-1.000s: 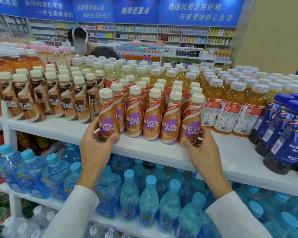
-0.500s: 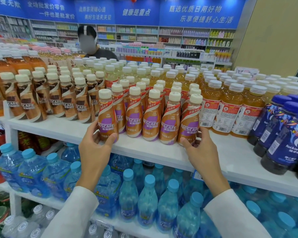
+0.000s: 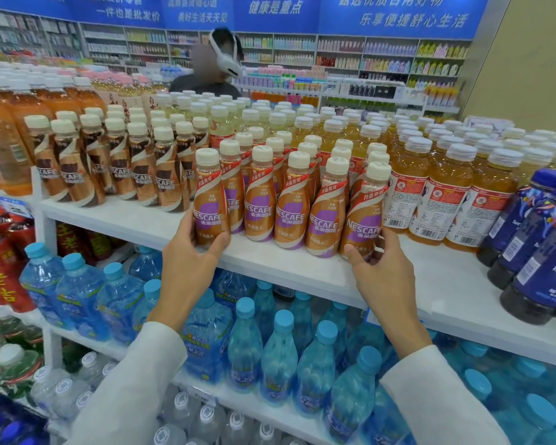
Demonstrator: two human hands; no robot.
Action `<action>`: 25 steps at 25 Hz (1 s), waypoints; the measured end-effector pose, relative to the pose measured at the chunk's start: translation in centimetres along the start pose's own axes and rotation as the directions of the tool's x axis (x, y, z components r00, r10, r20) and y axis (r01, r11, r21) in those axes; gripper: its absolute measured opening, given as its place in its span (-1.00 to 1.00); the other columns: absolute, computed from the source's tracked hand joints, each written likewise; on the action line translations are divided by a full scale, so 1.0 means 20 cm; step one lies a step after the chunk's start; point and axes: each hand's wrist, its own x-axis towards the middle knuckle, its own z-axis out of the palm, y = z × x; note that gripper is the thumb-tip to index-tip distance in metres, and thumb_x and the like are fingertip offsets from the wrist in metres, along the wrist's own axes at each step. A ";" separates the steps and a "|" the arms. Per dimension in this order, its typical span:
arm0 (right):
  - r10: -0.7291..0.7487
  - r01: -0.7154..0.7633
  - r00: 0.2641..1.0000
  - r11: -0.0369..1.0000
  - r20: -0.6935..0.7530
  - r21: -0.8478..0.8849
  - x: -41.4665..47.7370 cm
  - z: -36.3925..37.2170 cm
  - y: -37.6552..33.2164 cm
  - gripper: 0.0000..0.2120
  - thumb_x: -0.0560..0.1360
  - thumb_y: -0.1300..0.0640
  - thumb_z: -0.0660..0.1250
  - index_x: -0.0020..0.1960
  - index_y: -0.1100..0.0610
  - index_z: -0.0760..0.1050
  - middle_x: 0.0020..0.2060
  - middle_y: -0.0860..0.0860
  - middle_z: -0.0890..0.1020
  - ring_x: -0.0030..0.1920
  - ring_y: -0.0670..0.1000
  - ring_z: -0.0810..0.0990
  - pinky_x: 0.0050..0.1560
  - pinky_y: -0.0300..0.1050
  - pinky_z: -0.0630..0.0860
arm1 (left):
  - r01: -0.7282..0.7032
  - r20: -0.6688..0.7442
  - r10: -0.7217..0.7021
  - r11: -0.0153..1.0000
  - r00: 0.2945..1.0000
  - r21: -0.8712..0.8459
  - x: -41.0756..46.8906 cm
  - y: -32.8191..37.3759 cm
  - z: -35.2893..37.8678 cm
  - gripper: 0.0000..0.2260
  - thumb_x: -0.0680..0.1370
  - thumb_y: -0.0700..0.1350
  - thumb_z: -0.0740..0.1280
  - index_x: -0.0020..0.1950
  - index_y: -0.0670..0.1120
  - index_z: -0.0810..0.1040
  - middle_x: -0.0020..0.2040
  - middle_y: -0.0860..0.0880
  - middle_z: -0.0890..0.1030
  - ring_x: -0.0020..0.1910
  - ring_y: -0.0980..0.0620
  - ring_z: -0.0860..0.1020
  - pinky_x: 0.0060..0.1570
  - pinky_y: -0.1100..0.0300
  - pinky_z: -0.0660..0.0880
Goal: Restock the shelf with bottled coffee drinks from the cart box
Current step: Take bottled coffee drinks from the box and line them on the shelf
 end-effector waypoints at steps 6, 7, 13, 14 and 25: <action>-0.024 0.024 1.000 1.000 -0.006 -0.009 0.01 0.02 0.01 -0.34 0.53 -0.11 0.41 0.53 -0.01 0.24 0.43 -0.02 0.47 0.36 0.06 0.52 0.38 0.14 0.48 | 0.016 -0.008 -0.015 1.000 1.000 0.024 -0.02 0.00 0.01 -0.49 0.51 0.07 0.47 0.43 0.17 0.40 0.21 0.27 0.56 0.22 0.29 0.53 0.28 0.14 0.50; -0.019 0.019 1.000 1.000 -0.002 -0.014 0.01 0.01 0.01 -0.34 0.53 -0.11 0.41 0.54 -0.01 0.24 0.44 -0.02 0.47 0.36 0.06 0.52 0.38 0.14 0.48 | 0.018 -0.008 -0.018 1.000 1.000 0.021 -0.02 0.01 0.01 -0.49 0.51 0.06 0.48 0.42 0.17 0.40 0.19 0.29 0.56 0.20 0.31 0.53 0.27 0.17 0.49; -0.079 0.079 0.997 0.990 -0.003 0.114 -0.33 0.04 -0.04 -0.45 0.57 0.01 0.38 0.50 -0.03 0.30 0.32 -0.12 0.45 0.22 -0.10 0.48 0.23 -0.13 0.41 | 0.098 -0.014 -0.097 0.994 0.995 0.039 -0.15 0.00 -0.11 -0.45 0.56 0.02 0.43 0.52 0.04 0.34 0.39 0.13 0.50 0.34 0.17 0.48 0.37 0.13 0.43; -0.085 0.081 0.996 0.984 0.020 0.162 -0.44 0.10 -0.05 -0.48 0.57 0.04 0.39 0.48 -0.04 0.33 0.30 -0.15 0.46 0.22 -0.12 0.49 0.22 -0.16 0.40 | 0.123 -0.010 -0.122 0.991 0.992 0.055 -0.20 -0.04 -0.17 -0.44 0.57 0.01 0.41 0.54 0.00 0.33 0.41 0.11 0.48 0.36 0.14 0.47 0.37 0.14 0.43; -0.124 -0.031 0.595 0.984 0.794 0.177 -1.66 1.50 -0.27 -0.70 0.45 0.23 0.51 0.10 -0.03 0.56 0.09 0.02 0.66 0.03 -0.05 0.62 0.07 -0.25 0.52 | 0.575 -0.414 -0.563 0.811 0.715 -0.111 -1.12 -0.84 -1.56 -0.86 0.60 -0.18 0.38 0.08 0.06 0.62 0.08 0.05 0.71 -0.04 0.37 0.62 0.00 0.43 0.51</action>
